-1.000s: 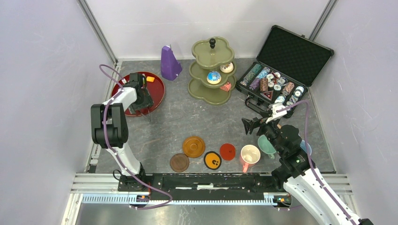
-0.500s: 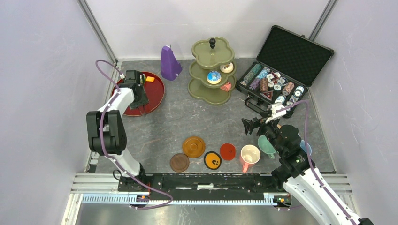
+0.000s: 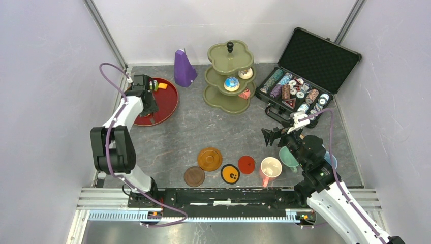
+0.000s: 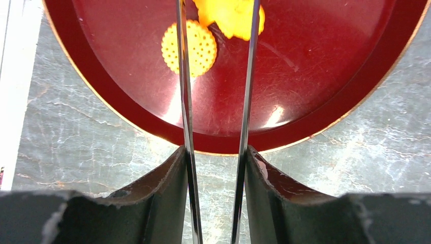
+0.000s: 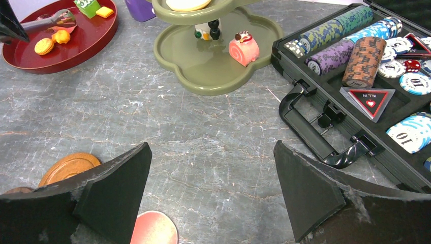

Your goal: Serve the afternoon tea

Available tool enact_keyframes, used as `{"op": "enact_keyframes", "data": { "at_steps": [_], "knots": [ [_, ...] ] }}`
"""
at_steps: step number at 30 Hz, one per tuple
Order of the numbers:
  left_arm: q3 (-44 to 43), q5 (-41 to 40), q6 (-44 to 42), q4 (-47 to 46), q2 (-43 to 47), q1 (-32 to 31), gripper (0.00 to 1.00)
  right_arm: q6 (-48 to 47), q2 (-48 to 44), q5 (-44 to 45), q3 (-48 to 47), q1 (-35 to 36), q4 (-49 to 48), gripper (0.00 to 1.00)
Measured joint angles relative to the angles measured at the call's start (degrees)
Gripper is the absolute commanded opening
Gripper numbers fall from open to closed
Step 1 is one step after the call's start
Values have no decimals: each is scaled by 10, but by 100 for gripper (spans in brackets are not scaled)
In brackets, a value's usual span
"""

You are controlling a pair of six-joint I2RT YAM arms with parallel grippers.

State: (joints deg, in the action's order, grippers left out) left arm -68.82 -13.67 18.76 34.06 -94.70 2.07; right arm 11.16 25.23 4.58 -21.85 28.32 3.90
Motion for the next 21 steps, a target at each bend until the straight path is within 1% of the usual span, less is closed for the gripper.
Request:
{"op": "enact_keyframes", "data": {
  "at_steps": [8, 13, 17, 21],
  "knots": [
    [19, -14, 0, -3, 82, -1, 33, 0, 0, 0, 0, 0, 0, 98],
    [19, -15, -1, -2, 98, -12, 33, 0, 1, 0, 0, 0, 0, 98],
    [19, -14, -2, 3, 125, -52, 34, 0, 4, 0, 0, 0, 0, 98],
    [26, 21, 0, -4, 172, -113, 36, 0, 9, 0, 0, 0, -1, 98]
  ]
}}
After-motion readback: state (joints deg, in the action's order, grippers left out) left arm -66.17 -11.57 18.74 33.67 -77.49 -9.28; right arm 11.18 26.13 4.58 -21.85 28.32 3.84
